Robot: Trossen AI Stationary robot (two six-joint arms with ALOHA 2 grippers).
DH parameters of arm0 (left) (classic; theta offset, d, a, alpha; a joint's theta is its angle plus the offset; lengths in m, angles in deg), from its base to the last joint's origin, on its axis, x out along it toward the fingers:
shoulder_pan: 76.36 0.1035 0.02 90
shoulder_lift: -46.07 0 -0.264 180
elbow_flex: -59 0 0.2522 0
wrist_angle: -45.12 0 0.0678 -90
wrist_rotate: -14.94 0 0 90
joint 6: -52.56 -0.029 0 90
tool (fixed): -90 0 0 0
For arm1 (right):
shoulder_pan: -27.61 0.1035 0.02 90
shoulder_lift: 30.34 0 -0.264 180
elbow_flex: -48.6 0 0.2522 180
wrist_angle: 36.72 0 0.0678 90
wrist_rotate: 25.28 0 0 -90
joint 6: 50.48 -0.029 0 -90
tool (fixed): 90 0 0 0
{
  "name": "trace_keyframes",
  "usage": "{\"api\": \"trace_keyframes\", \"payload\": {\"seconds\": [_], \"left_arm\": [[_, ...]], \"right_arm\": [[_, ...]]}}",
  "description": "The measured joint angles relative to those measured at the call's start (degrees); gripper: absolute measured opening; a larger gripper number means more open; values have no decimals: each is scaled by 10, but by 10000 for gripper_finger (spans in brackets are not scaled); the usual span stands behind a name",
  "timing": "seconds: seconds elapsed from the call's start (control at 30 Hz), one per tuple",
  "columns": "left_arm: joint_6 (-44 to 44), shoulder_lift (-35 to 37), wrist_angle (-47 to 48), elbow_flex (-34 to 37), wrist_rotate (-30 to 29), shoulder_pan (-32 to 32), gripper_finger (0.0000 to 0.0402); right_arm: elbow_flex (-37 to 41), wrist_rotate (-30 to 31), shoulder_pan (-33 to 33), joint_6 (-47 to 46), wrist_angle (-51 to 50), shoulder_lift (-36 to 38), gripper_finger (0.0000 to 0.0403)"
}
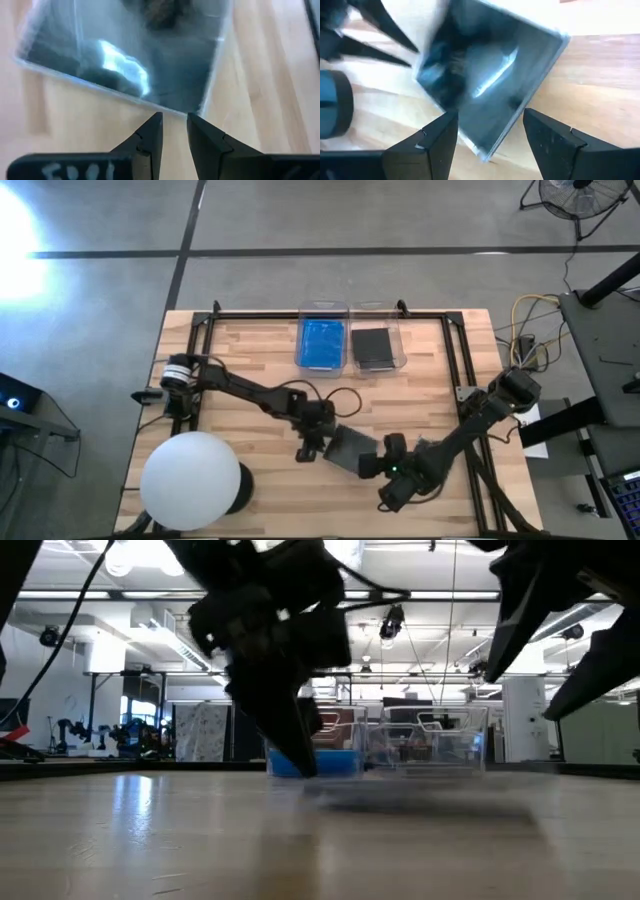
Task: Pick & place jewel cases by type
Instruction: Put the black CD case into the right transparent bin
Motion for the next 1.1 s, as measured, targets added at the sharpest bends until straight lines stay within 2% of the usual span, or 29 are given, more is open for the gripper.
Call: {"api": "trace_keyframes", "payload": {"seconds": [0.17,0.3,0.4,0.53,0.63,0.73,0.8,1.1], "left_arm": [[65,1,-92,61,-4,-3,71],[71,1,-94,65,-35,-3,71],[67,1,-93,60,-36,-2,71],[68,-1,-87,59,-20,-4,71],[70,-1,-77,64,9,-9,71],[68,-1,-78,68,12,-21,71],[68,-1,-82,72,10,-26,71],[68,0,-102,86,9,-31,71]], "right_arm": [[4,-27,-10,-7,19,-5,219],[5,-54,-11,-42,10,-24,219],[6,-59,-16,-44,48,-49,219],[5,-66,-27,-46,81,-88,219],[4,-71,-29,-43,84,-99,219],[4,-71,-29,-43,84,-104,219],[4,-64,-30,-43,86,-104,219],[-1,32,-36,15,125,-104,219]]}}
